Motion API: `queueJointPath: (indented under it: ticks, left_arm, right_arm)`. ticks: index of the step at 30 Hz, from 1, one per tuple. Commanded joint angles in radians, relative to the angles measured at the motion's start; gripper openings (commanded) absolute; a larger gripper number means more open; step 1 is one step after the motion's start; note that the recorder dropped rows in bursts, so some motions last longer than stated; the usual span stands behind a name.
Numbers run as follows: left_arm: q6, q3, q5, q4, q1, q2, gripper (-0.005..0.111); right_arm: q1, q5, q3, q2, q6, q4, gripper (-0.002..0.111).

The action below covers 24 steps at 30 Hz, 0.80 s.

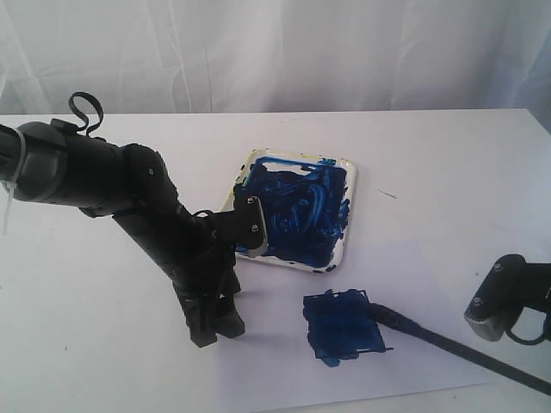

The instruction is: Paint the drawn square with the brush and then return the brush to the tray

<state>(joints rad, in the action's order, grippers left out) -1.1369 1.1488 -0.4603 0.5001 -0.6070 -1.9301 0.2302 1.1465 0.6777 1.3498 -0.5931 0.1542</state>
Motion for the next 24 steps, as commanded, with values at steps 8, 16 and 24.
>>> queueJointPath:
  ticks: [8, 16, 24]
  left_arm:
    - [0.016, -0.02, -0.06, -0.045, -0.003, -0.036, 0.066]
    - [0.016, -0.02, -0.049, -0.045, -0.003, -0.021, 0.066]
    - [0.011, -0.02, -0.044, -0.063, -0.003, 0.005, 0.066]
  right_arm:
    - [0.001, -0.143, -0.001, -0.031, 0.021, -0.073, 0.0]
    - [0.001, -0.179, -0.001, -0.033, 0.021, -0.124, 0.0]
    - [0.001, -0.261, 0.026, -0.033, 0.021, -0.154, 0.0]
